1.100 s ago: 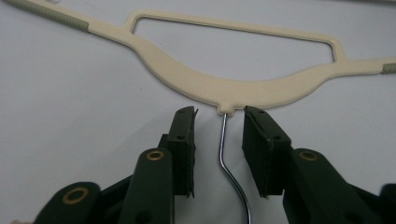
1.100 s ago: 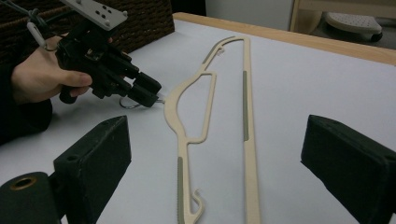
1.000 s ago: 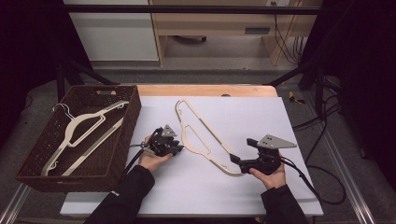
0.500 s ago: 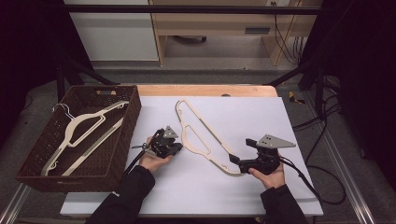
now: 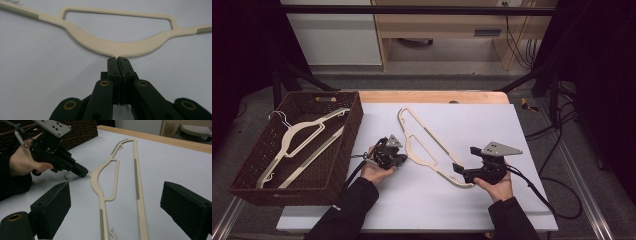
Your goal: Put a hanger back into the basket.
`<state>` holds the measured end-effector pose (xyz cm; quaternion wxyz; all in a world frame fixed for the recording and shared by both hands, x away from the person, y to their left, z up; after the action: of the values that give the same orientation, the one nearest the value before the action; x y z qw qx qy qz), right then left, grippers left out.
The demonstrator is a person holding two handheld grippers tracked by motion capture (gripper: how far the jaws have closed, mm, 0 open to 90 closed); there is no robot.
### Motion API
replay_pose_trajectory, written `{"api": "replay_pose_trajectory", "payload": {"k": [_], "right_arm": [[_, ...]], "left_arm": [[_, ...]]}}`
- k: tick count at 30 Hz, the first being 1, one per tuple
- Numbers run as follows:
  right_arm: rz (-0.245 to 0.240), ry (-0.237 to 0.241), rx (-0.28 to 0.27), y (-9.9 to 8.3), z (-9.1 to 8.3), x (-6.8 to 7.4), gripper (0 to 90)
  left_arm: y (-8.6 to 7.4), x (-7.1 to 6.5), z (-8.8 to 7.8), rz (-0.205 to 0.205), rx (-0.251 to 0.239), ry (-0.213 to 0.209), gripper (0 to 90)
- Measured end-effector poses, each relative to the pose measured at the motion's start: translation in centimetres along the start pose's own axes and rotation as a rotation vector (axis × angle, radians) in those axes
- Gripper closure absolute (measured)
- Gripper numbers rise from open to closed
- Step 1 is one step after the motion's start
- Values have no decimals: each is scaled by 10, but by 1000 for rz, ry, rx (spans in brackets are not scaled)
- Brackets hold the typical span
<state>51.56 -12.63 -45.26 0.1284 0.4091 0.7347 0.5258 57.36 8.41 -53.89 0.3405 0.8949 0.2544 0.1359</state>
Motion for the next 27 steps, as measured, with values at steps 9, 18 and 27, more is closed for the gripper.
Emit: {"api": "replay_pose_trajectory", "payload": {"k": [9, 18, 27], "right_arm": [[-46, 22, 40, 2, 29, 17, 134], [-89, 19, 92, -4, 67, 29, 164], [-162, -5, 164, -18, 98, 37, 217]], "left_arm": [[14, -11, -19, 24, 25, 24, 888], [23, -20, -30, 7, 58, 35, 888], [31, -27, -42, -6, 28, 31, 888]]}}
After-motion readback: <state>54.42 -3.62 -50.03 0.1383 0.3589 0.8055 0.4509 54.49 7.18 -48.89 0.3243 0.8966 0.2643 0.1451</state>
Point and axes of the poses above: each handheld gripper's, and its own axes: z roughly forward along the jaws, y roughly out of its top, x roughly to its left, the point moved 10 cm from there along z, roughly forward along the jaws, and after that the axes turned 7 degrees about z, right-handed, at the moved point
